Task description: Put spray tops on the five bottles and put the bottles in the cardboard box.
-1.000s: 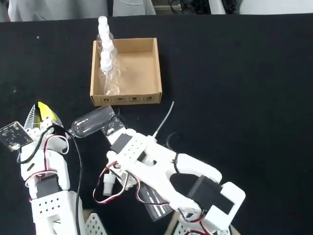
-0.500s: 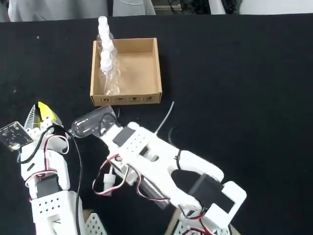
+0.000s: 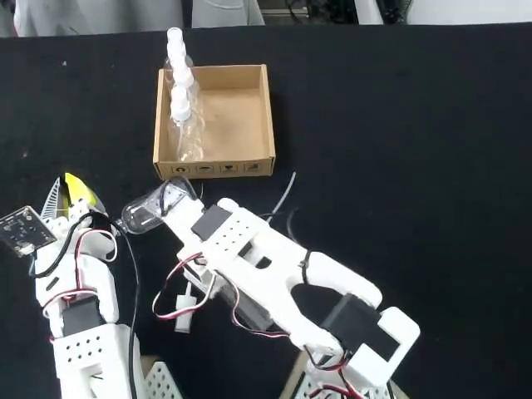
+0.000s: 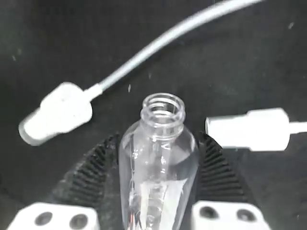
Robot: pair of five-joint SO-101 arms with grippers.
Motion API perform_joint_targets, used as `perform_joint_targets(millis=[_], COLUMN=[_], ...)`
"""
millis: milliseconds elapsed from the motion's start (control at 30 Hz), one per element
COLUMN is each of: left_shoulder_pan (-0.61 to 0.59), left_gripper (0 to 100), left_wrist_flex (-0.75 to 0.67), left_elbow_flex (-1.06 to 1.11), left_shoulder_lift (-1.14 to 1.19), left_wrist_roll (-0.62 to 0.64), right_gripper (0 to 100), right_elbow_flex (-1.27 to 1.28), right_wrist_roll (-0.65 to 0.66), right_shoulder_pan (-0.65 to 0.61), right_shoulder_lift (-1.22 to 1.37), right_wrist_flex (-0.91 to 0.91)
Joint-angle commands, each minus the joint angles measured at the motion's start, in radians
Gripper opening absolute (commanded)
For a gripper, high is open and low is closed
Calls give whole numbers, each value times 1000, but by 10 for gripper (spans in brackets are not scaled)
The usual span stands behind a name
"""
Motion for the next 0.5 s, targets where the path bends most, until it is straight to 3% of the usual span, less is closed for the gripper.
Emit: perform_joint_targets(millis=[0,200,467], left_shoulder_pan=[-4,-4,-4], left_gripper=[41,41,41], left_wrist_flex=[3,3,3], left_elbow_flex=[22,22,22], left_shoulder_lift=[-3,-3,-3], left_wrist_roll=[-8,-8,-8], right_gripper=[126,245,248], right_elbow_flex=[-25,-25,-31], right_wrist_roll=[11,11,5], right_shoulder_pan=[26,25,26], right_shoulder_lift=[-12,-10,-10], right_wrist_flex=[-46,-46,-48])
